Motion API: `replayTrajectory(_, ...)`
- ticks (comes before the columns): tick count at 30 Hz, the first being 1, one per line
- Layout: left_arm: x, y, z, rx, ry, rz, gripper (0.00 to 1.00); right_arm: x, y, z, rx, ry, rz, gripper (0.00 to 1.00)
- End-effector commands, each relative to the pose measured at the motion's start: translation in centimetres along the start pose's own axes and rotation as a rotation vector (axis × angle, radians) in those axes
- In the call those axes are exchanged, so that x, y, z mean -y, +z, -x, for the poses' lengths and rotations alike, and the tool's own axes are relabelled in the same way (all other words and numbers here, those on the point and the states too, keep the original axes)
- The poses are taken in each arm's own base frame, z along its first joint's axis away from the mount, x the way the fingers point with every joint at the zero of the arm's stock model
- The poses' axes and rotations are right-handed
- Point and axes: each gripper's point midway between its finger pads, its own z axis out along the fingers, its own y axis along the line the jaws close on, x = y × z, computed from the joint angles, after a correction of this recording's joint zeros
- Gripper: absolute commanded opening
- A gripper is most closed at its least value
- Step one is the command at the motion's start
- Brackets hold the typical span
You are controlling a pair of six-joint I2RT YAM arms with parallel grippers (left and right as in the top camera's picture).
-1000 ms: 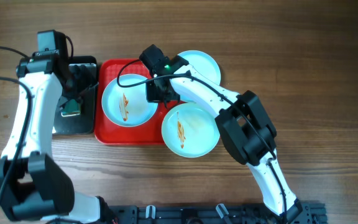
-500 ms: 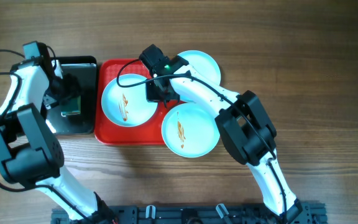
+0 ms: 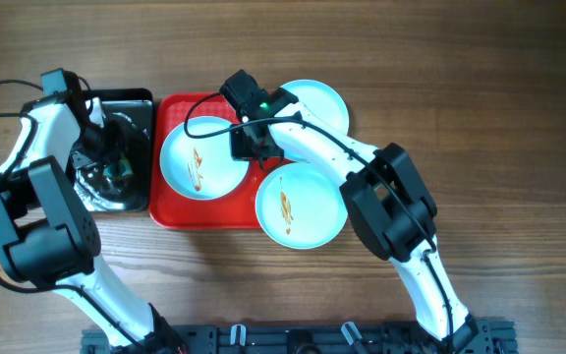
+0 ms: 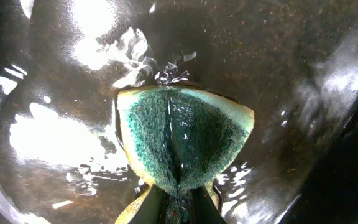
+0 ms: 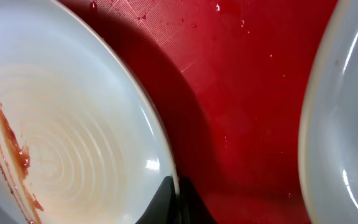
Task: Clean dirty plates on tray and stack at the side
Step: 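Scrub the held plate with the sponge in the left gripper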
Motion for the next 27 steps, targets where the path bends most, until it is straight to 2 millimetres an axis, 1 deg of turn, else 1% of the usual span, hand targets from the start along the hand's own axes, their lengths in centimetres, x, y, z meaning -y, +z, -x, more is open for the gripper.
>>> replayTrajectory(1,0.6,-0.2,-0.7,-0.022,-0.045,-0.026,0.04,0.5,1.1,0.3,-0.008,-0.04,-0.004,0.04)
replayTrajectory(3,0.9,-2.3,-0.5,0.011,-0.067,-0.04,0.04,0.3,1.0,0.3,-0.024,-0.049,0.03,0.05)
replayTrajectory(4,1.6,-4.0,-0.4,0.041,-0.062,-0.074,0.04,0.5,0.9,0.4,-0.028,-0.043,0.038,0.04)
replayTrajectory(6,3.0,-6.8,-0.5,0.081,-0.049,-0.137,0.04,0.6,0.8,0.5,-0.04,-0.051,0.062,0.04)
replayTrajectory(7,4.5,-8.5,-0.8,0.102,-0.029,-0.195,0.04,0.8,0.7,0.7,-0.045,-0.044,0.072,0.04)
replayTrajectory(8,5.8,-9.5,-1.1,0.109,-0.007,-0.232,0.04,0.9,0.7,0.8,-0.044,-0.04,0.073,0.04)
replayTrajectory(10,8.3,-10.1,-2.1,0.088,0.006,-0.263,0.04,0.9,0.7,0.9,-0.041,-0.039,0.074,0.04)
replayTrajectory(13,13.2,-9.4,-4.0,0.034,0.053,-0.281,0.04,0.9,0.7,0.9,-0.039,-0.036,0.074,0.04)
replayTrajectory(15,14.9,-8.2,-4.9,0.01,0.057,-0.244,0.04,1.0,0.7,1.1,-0.036,-0.035,0.076,0.04)
replayTrajectory(18,15.2,-5.4,-5.4,0.004,0.006,-0.154,0.04,0.8,0.7,1.0,-0.039,-0.036,0.083,0.04)
replayTrajectory(19,15.5,-4.0,-5.3,0.014,-0.012,-0.143,0.04,0.8,0.7,1.0,-0.039,-0.036,0.084,0.04)
replayTrajectory(21,14.8,-2.2,-4.6,0.057,-0.073,-0.09,0.04,0.8,0.7,1.0,-0.038,-0.036,0.084,0.04)
replayTrajectory(22,14.5,-1.6,-4.2,0.079,-0.079,-0.072,0.04,0.8,0.7,1.1,-0.037,-0.036,0.084,0.04)
replayTrajectory(24,14.8,-0.6,-3.4,0.121,-0.037,-0.082,0.04,0.8,0.7,1.1,-0.036,-0.035,0.085,0.04)
replayTrajectory(26,15.0,0.2,-3.9,0.113,0.006,-0.078,0.04,0.8,0.7,1.1,-0.036,-0.036,0.085,0.04)
replayTrajectory(27,15.5,0.7,-4.8,0.083,0.045,-0.097,0.04,0.8,0.7,1.1,-0.036,-0.037,0.085,0.04)
